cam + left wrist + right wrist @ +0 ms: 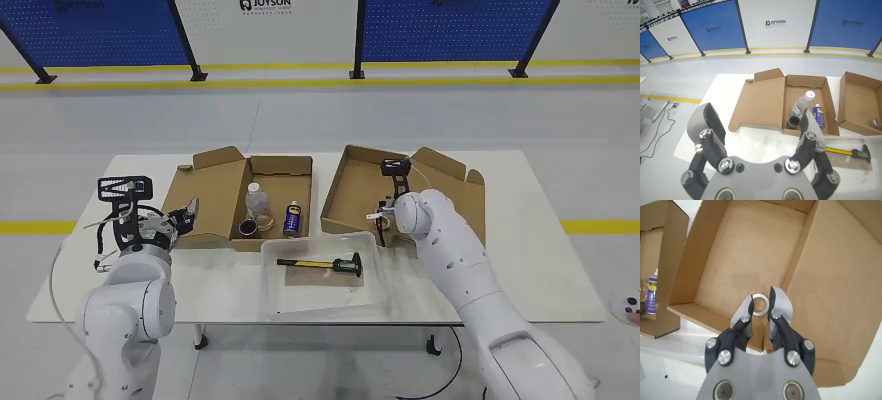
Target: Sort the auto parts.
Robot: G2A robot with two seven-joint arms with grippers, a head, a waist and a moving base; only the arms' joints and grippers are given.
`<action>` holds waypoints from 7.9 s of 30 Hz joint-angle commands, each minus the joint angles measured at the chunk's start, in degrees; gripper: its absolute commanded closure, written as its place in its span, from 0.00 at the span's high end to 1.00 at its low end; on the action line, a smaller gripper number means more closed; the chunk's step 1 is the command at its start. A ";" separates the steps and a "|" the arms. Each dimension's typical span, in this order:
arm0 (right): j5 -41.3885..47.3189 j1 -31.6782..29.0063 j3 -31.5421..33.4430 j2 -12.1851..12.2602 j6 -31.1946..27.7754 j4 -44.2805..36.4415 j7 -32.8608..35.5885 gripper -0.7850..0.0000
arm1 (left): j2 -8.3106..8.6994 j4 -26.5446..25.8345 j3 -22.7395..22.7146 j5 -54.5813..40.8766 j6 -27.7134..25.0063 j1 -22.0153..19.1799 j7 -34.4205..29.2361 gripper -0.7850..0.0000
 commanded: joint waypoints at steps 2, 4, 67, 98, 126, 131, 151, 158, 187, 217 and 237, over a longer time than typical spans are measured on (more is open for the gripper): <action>-0.72 -1.39 -0.07 0.20 -1.05 -5.38 0.80 0.30 | 0.00 0.00 0.00 0.00 0.00 0.00 0.00 1.00; -1.16 -2.94 0.41 0.57 -1.89 -10.58 2.30 0.41 | 0.00 0.00 0.00 0.00 0.00 0.00 0.00 1.00; -0.86 -2.41 -22.10 -4.50 -24.45 -6.01 20.52 0.71 | 0.00 0.00 0.00 0.00 0.00 0.00 0.00 1.00; 1.26 -0.51 -21.50 -5.73 -25.93 -3.39 22.37 0.76 | 0.00 0.00 0.00 0.00 0.00 0.00 0.00 1.00; 0.79 -2.83 -20.50 -4.71 -27.18 -10.71 29.28 0.65 | 0.00 0.00 0.00 0.00 0.00 0.00 0.00 1.00; -0.32 -1.87 -21.24 -4.99 -28.21 -8.12 28.56 0.65 | 0.00 0.00 0.00 0.00 0.00 0.00 0.00 1.00; 9.28 -1.26 -20.62 -6.25 -28.15 -4.47 34.04 0.58 | 0.00 0.00 0.00 0.00 0.00 0.00 0.00 1.00; 6.86 -1.82 -19.74 -5.38 -27.30 -8.40 33.18 0.60 | 0.00 0.00 0.00 0.00 0.00 0.00 0.00 1.00; 1.25 -1.78 -23.82 -6.81 -28.35 -3.47 27.04 0.27 | 0.00 0.00 0.00 0.00 0.00 0.00 0.00 1.00; 1.04 -8.78 -14.67 -2.74 -25.59 -21.53 31.55 0.00 | 0.00 0.00 0.00 0.00 0.00 0.00 0.00 1.00; 9.18 -21.23 2.71 1.64 -19.36 -45.03 25.03 0.00 | 0.00 0.00 0.00 0.00 0.00 0.00 0.00 1.00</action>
